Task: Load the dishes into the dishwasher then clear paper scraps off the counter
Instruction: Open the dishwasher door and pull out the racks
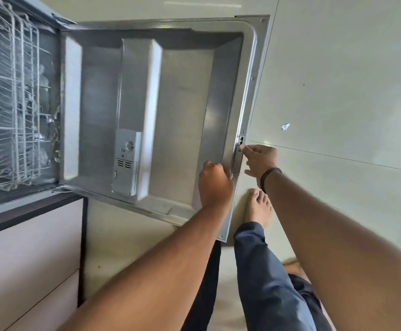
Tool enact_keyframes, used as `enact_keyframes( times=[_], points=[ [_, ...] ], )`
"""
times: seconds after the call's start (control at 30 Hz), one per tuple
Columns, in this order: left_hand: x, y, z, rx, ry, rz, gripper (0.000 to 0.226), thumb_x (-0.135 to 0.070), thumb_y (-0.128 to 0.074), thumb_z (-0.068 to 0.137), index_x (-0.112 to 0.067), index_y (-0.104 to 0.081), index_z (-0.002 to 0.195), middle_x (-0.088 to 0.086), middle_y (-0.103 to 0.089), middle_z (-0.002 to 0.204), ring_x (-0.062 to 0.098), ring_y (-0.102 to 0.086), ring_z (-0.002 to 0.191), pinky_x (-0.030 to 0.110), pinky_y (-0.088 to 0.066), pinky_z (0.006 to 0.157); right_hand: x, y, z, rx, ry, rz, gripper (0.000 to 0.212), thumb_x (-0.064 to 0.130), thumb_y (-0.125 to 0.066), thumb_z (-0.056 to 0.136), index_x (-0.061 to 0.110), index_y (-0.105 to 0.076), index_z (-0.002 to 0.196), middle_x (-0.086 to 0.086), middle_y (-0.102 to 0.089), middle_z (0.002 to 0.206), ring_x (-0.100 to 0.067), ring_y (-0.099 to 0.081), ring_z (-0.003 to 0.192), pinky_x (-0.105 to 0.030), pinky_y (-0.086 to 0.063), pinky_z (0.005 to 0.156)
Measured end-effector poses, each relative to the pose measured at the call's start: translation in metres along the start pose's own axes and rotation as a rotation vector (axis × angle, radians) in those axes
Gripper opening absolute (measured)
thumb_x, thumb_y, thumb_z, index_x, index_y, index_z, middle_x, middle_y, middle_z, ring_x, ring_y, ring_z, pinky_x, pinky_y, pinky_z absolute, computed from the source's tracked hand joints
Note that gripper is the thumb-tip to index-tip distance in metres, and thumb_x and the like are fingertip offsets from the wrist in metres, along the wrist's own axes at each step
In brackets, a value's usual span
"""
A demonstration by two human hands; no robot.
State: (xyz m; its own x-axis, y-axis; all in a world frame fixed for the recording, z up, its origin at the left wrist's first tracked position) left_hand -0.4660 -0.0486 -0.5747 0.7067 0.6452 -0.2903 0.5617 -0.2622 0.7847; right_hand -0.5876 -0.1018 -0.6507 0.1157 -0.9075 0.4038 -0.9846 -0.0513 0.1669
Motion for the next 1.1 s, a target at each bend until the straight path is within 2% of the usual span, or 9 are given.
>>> enact_keyframes(
  times=[0.17,0.27,0.43,0.6,0.77,0.87,1.0,1.1],
  points=[
    [0.002,-0.028,0.015,0.021,-0.011,0.068,0.018,-0.012,-0.062,0.095,0.001,-0.07,0.088,0.019,-0.061,0.098,0.037,-0.063,0.086,0.042,-0.048,0.075,-0.014,-0.004,0.042,0.06,-0.093,0.005,0.015,0.028,-0.076,0.086,0.018,-0.071,0.076,-0.005,-0.067,0.081,-0.022,-0.063,0.063,-0.03,-0.054,0.058],
    [0.005,-0.043,0.023,0.015,-0.026,0.085,0.016,-0.007,-0.059,0.094,0.003,-0.07,0.088,0.021,-0.062,0.098,0.039,-0.063,0.087,0.042,-0.048,0.076,-0.022,-0.008,0.063,0.05,-0.115,-0.001,0.015,0.028,-0.076,0.086,0.018,-0.071,0.075,-0.009,-0.071,0.085,-0.026,-0.066,0.066,-0.03,-0.055,0.057],
    [0.011,-0.059,0.037,0.025,-0.052,0.117,0.015,-0.008,-0.061,0.094,0.003,-0.071,0.092,0.021,-0.064,0.099,0.037,-0.064,0.09,0.039,-0.048,0.078,-0.036,-0.015,0.089,0.065,-0.144,0.029,0.021,0.026,-0.074,0.085,0.016,-0.069,0.067,-0.01,-0.068,0.082,-0.026,-0.063,0.068,-0.035,-0.058,0.061],
    [0.013,-0.07,0.044,0.035,-0.054,0.128,0.011,-0.006,-0.065,0.09,0.003,-0.072,0.091,0.021,-0.064,0.1,0.038,-0.065,0.089,0.039,-0.049,0.076,-0.04,-0.016,0.1,0.065,-0.149,0.031,0.017,0.026,-0.075,0.087,0.016,-0.07,0.075,-0.013,-0.073,0.093,-0.029,-0.067,0.072,-0.035,-0.059,0.061],
    [0.019,-0.075,0.042,0.015,-0.075,0.139,0.009,-0.006,-0.07,0.087,0.003,-0.069,0.084,0.019,-0.06,0.098,0.039,-0.062,0.085,0.043,-0.047,0.072,-0.044,-0.011,0.096,0.159,-0.135,0.05,0.022,0.032,-0.074,0.089,0.011,-0.07,0.094,-0.014,-0.072,0.099,-0.03,-0.07,0.08,-0.037,-0.061,0.065],
    [0.019,-0.074,0.042,0.009,-0.081,0.128,0.01,-0.006,-0.07,0.088,0.004,-0.069,0.085,0.019,-0.06,0.098,0.039,-0.062,0.085,0.043,-0.047,0.072,-0.044,-0.01,0.092,0.145,-0.138,0.042,0.027,0.035,-0.074,0.088,0.01,-0.071,0.096,-0.012,-0.072,0.097,-0.03,-0.071,0.081,-0.039,-0.062,0.066],
    [0.019,-0.072,0.044,0.035,-0.062,0.107,0.015,-0.011,-0.068,0.092,0.004,-0.069,0.089,0.019,-0.06,0.101,0.038,-0.063,0.09,0.042,-0.049,0.076,-0.042,-0.014,0.087,0.039,-0.131,-0.023,0.025,0.039,-0.075,0.086,0.015,-0.069,0.078,-0.012,-0.075,0.093,-0.029,-0.073,0.078,-0.038,-0.061,0.062],
    [0.018,-0.069,0.044,0.107,-0.001,0.034,0.023,-0.019,-0.066,0.092,0.004,-0.07,0.091,0.021,-0.061,0.099,0.039,-0.062,0.09,0.041,-0.047,0.075,-0.035,-0.018,0.076,-0.035,-0.051,-0.152,0.036,0.042,-0.072,0.079,0.006,-0.069,0.078,-0.006,-0.069,0.073,-0.028,-0.067,0.069,-0.048,-0.062,0.068]
  ],
)
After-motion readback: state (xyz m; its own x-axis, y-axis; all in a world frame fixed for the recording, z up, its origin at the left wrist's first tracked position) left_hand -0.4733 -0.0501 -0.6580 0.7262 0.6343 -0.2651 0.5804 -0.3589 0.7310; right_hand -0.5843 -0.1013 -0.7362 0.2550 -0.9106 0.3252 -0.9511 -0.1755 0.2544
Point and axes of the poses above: each hand's wrist, its own z-axis towards the middle knuckle, its own y-axis out of the back of the hand, x = y × z, the point moved 4 cm from there along z, towards the middle knuckle
